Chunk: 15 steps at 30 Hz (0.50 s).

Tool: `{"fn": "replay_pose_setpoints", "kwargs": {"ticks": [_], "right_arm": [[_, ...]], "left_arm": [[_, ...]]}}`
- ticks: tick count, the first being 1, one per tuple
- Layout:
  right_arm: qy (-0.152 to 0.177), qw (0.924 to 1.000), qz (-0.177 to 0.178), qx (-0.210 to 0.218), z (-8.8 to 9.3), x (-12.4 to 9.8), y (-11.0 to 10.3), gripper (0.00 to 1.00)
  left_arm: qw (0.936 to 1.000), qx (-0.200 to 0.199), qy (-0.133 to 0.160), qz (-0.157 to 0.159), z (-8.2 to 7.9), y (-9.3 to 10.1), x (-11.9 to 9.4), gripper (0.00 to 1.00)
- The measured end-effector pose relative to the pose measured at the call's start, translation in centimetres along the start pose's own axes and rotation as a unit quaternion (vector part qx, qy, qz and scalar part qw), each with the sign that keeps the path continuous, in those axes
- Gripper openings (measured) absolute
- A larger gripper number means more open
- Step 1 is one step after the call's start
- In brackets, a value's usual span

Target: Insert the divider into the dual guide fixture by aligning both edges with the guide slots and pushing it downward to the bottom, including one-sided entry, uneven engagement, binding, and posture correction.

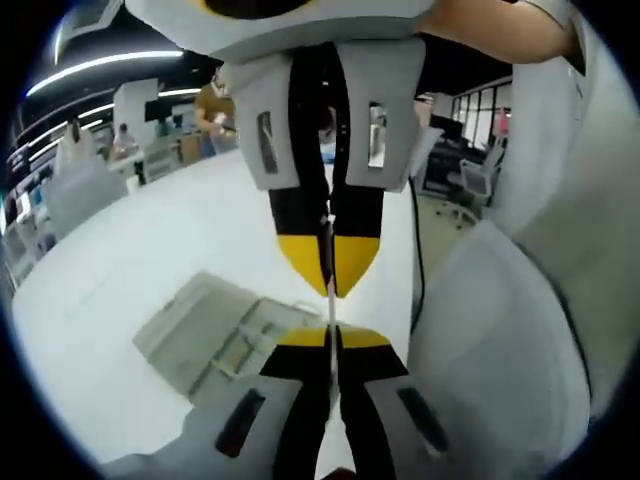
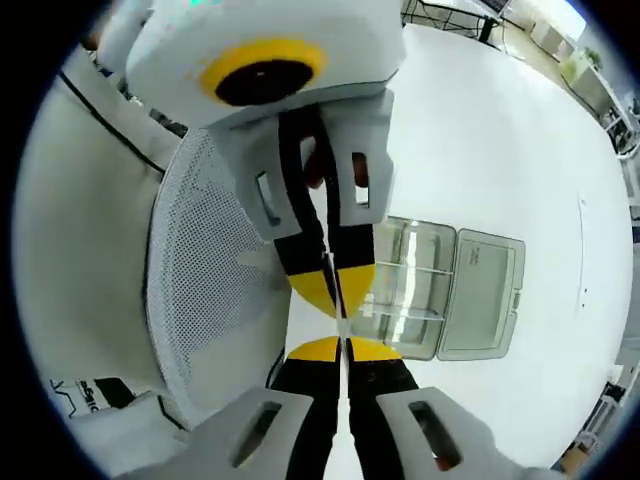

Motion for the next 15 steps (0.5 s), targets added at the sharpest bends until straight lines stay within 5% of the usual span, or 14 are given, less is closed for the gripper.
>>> {"fn": "replay_pose_setpoints", "kwargs": {"ticks": [8, 15], "right_arm": [[0.061, 0.9982, -0.002, 0.000, -0.12, -0.48, -0.12, 0.00], [0.150, 0.9882, -0.011, 0.030, -0.83, -0.91, 0.05, 0.00]], "left_arm": [[0.9996, 0.009, 0.025, 0.014, -0.32, 0.15, -0.21, 0.00], [0.9986, 0.008, 0.048, 0.021, -0.43, 0.22, -0.63, 0.00]]}}
Point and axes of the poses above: the point that each gripper's makers call its tool centre point, and the gripper's own axes: x roughly forward along the fingers, y roughly to its right, z roughly out of its underside, the point moved 3 cm from there along -x, roughly backward along the fingers, and after that the axes turned 7 degrees about z, right-handed, at the moved point
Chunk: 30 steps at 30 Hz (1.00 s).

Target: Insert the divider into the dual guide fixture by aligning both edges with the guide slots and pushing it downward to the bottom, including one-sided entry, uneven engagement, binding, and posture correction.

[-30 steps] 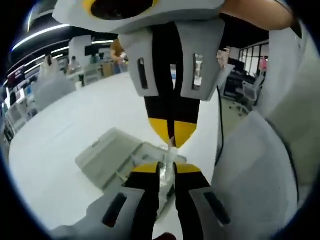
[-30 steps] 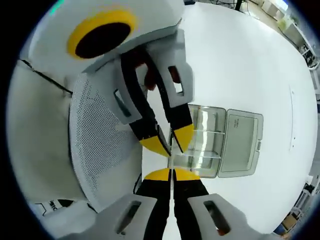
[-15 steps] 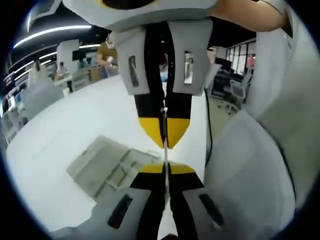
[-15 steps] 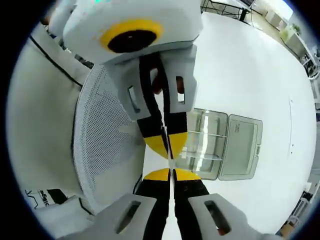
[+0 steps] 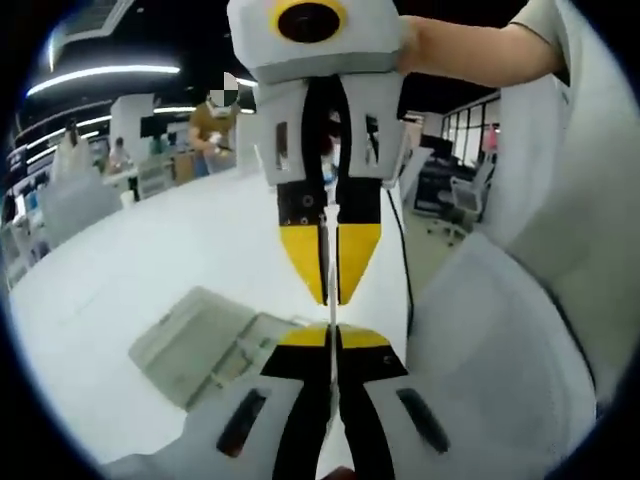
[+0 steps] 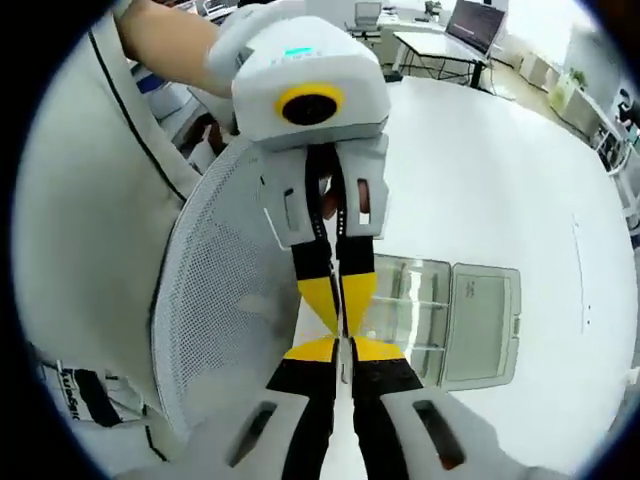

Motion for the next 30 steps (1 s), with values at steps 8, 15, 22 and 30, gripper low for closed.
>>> {"fn": "replay_pose_setpoints", "kwargs": {"ticks": [8, 15, 22, 30], "right_arm": [[0.035, 0.9986, -0.012, 0.037, 0.26, -0.15, 0.11, 0.01], [0.071, 0.9953, -0.015, 0.065, 0.49, -0.12, 0.29, 0.01], [0.093, 0.9927, -0.019, 0.074, 0.59, 0.05, 0.23, 0.00], [0.131, 0.9874, -0.038, 0.081, 0.55, -0.02, -0.19, 0.00]], "left_arm": [[0.9997, -0.005, 0.022, 0.003, -0.44, 0.25, -0.22, 0.00], [0.9987, -0.021, 0.046, 0.002, -0.84, 0.22, -0.64, 0.00], [0.9985, -0.023, 0.050, 0.005, -0.67, 0.04, -0.73, 0.00], [0.9973, -0.034, 0.063, 0.018, -0.38, 0.14, -0.83, 0.00]]}}
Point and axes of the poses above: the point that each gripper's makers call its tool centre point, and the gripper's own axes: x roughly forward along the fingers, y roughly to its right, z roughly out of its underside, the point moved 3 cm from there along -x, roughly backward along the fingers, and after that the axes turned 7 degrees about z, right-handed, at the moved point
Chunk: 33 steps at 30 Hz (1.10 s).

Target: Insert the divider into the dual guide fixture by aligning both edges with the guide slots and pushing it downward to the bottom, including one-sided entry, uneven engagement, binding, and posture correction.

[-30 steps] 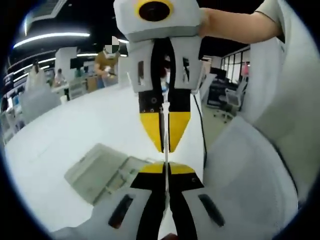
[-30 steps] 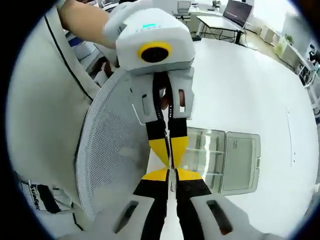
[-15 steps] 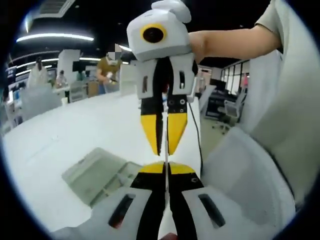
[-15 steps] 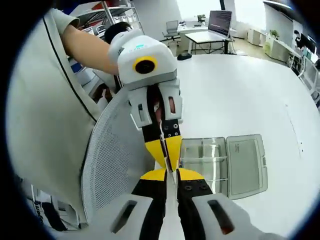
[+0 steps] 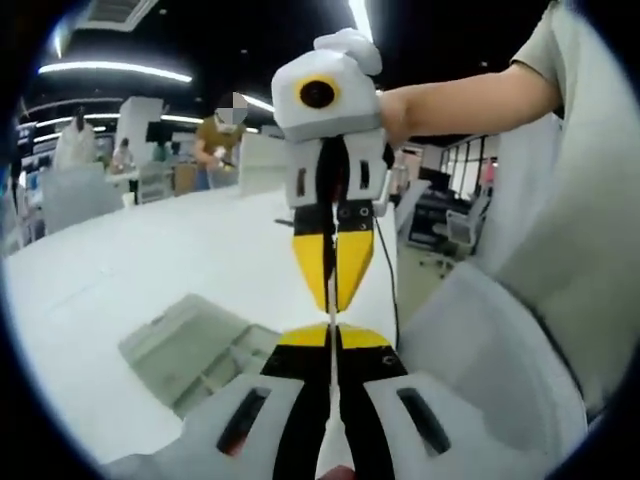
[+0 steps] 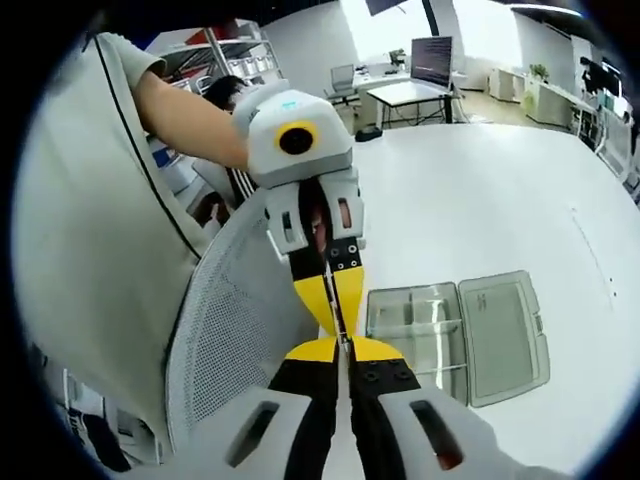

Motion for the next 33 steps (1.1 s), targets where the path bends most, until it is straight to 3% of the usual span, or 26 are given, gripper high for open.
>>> {"fn": "replay_pose_setpoints", "kwargs": {"ticks": [2, 14, 17, 22, 33], "right_arm": [[0.002, 0.9999, -0.001, 0.016, -0.1, 0.1, 0.0, 0.00], [-0.012, 0.9998, 0.013, -0.006, -0.7, 0.6, 0.6, 0.00], [-0.029, 0.9993, 0.020, -0.009, -0.6, 0.6, 1.0, 0.00], [-0.061, 0.9977, 0.028, -0.012, -0.6, 0.8, 1.6, 0.00], [-0.100, 0.9938, 0.047, 0.011, -0.1, 1.9, 3.3, 0.00]], "left_arm": [[1.0000, 0.000, 0.001, 0.001, 0.0, 0.1, 0.0, 0.00], [0.9996, -0.013, -0.013, -0.021, 0.6, -1.1, -0.6, 0.04], [0.9984, -0.004, -0.046, -0.031, 1.6, -1.5, -0.8, 0.12], [0.9979, 0.002, -0.048, -0.043, 1.4, -1.4, -0.9, 0.13], [0.9945, 0.002, -0.064, -0.083, 1.5, -1.7, -1.9, 0.29]]}}
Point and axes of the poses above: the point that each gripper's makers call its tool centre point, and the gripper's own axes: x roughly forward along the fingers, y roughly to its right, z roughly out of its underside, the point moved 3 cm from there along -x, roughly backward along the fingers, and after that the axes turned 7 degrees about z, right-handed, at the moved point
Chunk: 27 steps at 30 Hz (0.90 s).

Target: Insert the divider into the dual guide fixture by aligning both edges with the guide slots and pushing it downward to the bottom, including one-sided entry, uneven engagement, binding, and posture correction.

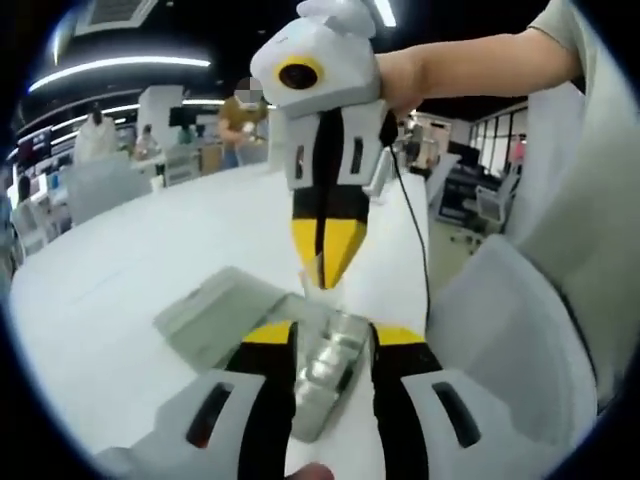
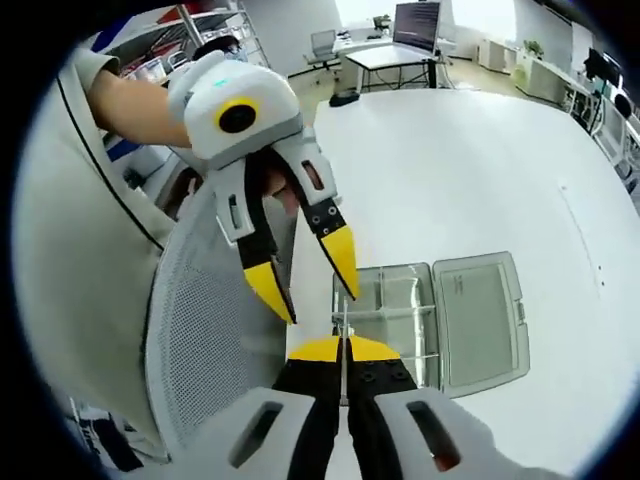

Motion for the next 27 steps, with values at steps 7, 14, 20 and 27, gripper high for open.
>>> {"fn": "replay_pose_setpoints", "kwargs": {"ticks": [7, 14, 20, 27], "right_arm": [[-0.019, 0.9998, 0.011, 0.000, 0.1, 1.2, 0.5, 0.00], [-0.033, 0.9992, 0.022, -0.010, -0.1, 2.2, 1.0, 0.00], [-0.036, 0.9987, 0.032, -0.018, -0.1, 2.9, 1.9, 0.00], [-0.036, 0.9985, 0.031, -0.026, 0.2, 3.6, 2.3, 0.00]], "left_arm": [[0.9992, -0.019, -0.009, -0.033, 0.6, -0.2, -0.9, 0.38], [0.9971, -0.033, -0.030, -0.063, 1.3, -0.4, -1.4, 0.48], [0.9960, -0.046, -0.026, -0.072, 1.4, -0.4, -1.6, 0.49], [0.9951, -0.058, -0.022, -0.077, 2.0, -0.5, -1.7, 0.49]]}}
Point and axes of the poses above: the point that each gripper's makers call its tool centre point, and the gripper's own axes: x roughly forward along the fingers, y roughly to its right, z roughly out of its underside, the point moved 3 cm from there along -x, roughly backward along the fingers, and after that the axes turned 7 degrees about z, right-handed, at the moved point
